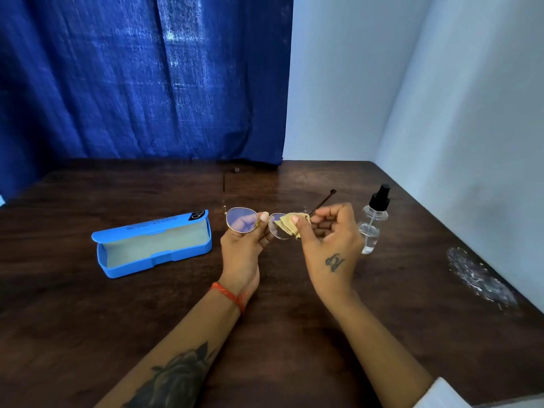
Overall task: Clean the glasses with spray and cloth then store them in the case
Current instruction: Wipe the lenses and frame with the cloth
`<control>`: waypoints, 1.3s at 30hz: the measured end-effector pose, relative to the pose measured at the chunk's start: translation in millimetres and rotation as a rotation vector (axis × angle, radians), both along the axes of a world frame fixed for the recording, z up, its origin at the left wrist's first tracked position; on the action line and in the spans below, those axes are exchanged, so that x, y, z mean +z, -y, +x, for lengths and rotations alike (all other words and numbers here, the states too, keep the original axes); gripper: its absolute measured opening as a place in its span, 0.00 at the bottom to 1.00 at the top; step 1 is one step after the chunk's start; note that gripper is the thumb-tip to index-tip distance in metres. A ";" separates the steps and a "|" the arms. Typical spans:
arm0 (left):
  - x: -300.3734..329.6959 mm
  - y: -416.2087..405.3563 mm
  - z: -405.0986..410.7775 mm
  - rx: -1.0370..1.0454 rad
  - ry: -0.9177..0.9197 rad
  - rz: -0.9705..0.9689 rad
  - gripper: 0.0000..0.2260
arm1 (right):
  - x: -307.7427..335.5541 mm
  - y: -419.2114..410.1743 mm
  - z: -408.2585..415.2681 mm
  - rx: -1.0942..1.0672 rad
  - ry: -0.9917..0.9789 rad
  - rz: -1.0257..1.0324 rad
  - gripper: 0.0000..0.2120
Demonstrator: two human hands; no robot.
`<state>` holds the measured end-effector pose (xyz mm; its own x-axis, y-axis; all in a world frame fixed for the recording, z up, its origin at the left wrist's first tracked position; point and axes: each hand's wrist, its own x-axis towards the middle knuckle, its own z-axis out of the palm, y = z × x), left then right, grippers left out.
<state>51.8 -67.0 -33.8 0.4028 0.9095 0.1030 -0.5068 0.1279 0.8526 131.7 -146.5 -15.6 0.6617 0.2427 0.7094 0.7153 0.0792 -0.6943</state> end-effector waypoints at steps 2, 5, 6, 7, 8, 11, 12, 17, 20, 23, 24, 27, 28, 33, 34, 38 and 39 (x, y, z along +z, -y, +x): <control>0.7 0.5 -0.2 -0.007 0.027 -0.039 0.06 | 0.3 0.7 -1.5 -0.016 0.037 0.030 0.15; 0.5 -2.3 -0.4 0.010 0.064 -0.144 0.05 | -2.0 0.4 -4.5 0.016 0.117 0.053 0.14; 0.5 -3.0 -0.3 0.010 0.064 -0.158 0.04 | -4.0 -0.6 -4.5 0.032 0.159 0.027 0.12; 0.0 -2.8 -0.1 0.007 0.060 -0.152 0.04 | -6.2 -1.9 -4.5 0.039 0.204 -0.023 0.10; -0.9 -2.2 0.5 0.003 0.053 -0.132 0.04 | -7.9 -3.3 -4.0 0.040 0.247 -0.086 0.10; -3.1 0.2 1.3 -0.013 0.018 -0.041 0.03 | -11.1 -6.5 -2.7 0.044 0.335 -0.251 0.12; -3.4 0.2 1.0 -0.015 0.011 -0.021 0.03 | -11.3 -6.5 -3.1 0.060 0.343 -0.284 0.12; -4.9 -4.2 -0.7 0.032 -0.006 -0.016 0.04 | -8.8 -2.7 -1.8 0.168 0.375 -0.361 0.15; -6.2 -6.1 0.1 0.040 -0.030 -0.023 0.03 | -6.6 -0.6 -0.7 0.074 0.452 -0.416 0.15; -6.9 -5.9 1.2 0.028 -0.058 0.012 0.04 | -5.1 -3.6 -2.5 -0.014 0.460 -0.416 0.14; -7.1 -5.4 1.6 0.023 -0.058 0.024 0.05 | -4.9 -5.3 -4.3 -0.028 0.453 -0.411 0.14; -7.7 -2.6 2.0 0.003 -0.067 0.063 0.05 | -5.5 -9.4 -10.1 0.000 0.461 -0.419 0.18; -8.2 -2.0 1.7 0.001 -0.067 0.067 0.05 | -5.8 -9.8 -11.5 0.029 0.468 -0.426 0.19; -8.2 -6.2 0.6 0.038 -0.056 0.020 0.04 | -5.1 -4.2 -7.4 0.122 0.409 -0.395 0.19; -8.2 -7.0 0.7 0.045 -0.062 0.019 0.04 | -4.5 -2.3 -5.9 0.104 0.413 -0.408 0.19; -8.1 -8.1 1.7 0.054 -0.080 0.031 0.08 | -4.3 -2.2 -4.4 -0.015 0.473 -0.500 0.18; -8.1 -8.2 1.8 0.060 -0.080 0.033 0.08 | -5.1 -3.7 -5.5 -0.034 0.478 -0.520 0.19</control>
<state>53.6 -58.8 -41.9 0.3561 0.9287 0.1031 -0.4430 0.0707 0.8937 126.2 -142.7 -20.7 0.3201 0.6140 0.7215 0.9474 -0.2056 -0.2454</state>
